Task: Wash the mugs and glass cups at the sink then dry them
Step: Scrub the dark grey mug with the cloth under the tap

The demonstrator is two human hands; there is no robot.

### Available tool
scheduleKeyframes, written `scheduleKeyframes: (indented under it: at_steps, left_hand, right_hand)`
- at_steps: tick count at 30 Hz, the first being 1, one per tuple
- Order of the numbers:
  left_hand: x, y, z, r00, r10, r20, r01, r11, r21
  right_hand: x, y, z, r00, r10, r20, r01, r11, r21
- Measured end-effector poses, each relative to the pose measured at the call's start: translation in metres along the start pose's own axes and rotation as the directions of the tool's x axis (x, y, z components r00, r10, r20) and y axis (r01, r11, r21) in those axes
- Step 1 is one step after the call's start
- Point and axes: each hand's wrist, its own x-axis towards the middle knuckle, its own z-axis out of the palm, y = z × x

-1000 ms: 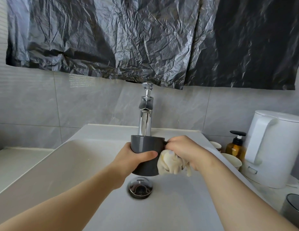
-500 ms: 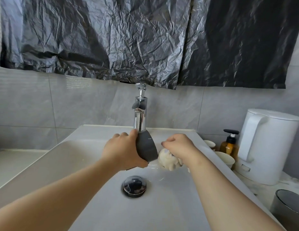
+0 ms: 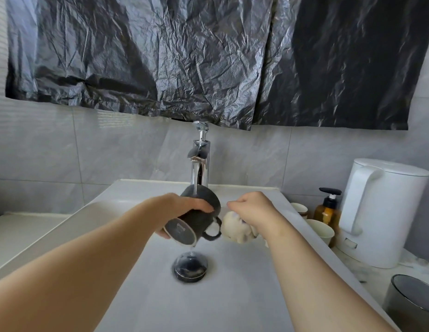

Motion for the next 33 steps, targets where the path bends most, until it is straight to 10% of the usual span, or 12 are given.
scheduleKeyframes:
  at_steps: [4,10,21,25,33]
  left_hand:
    - [-0.007,-0.016,0.006,0.977,-0.092,0.19,0.163,0.902,-0.399]
    - [-0.019,-0.035,-0.007,0.985,0.027,0.171,0.067,0.849,-0.524]
    - [-0.018,-0.04,0.003,0.829,0.484,-0.28,-0.473,0.874,0.112]
    - [-0.022,-0.039,0.004,0.683,0.687,-0.248,-0.301,0.575,0.761]
    - [-0.006,-0.057,-0.031,0.351,0.933,0.081,-0.108,-0.045,0.993]
  right_hand:
    - [0.001,-0.001,-0.005,1.0,0.009,-0.02,-0.007,0.998,0.064]
    - [-0.001,-0.009,-0.006,0.999,-0.01,-0.034,0.014,0.989,0.147]
    - [-0.004,-0.001,0.0,0.999,0.006,-0.037,-0.004,0.999,0.049]
    - [-0.007,-0.003,0.002,1.0,-0.008,-0.005,0.008,1.0,-0.026]
    - [-0.014,-0.011,0.015,0.994,-0.042,0.102,0.065,0.971,-0.23]
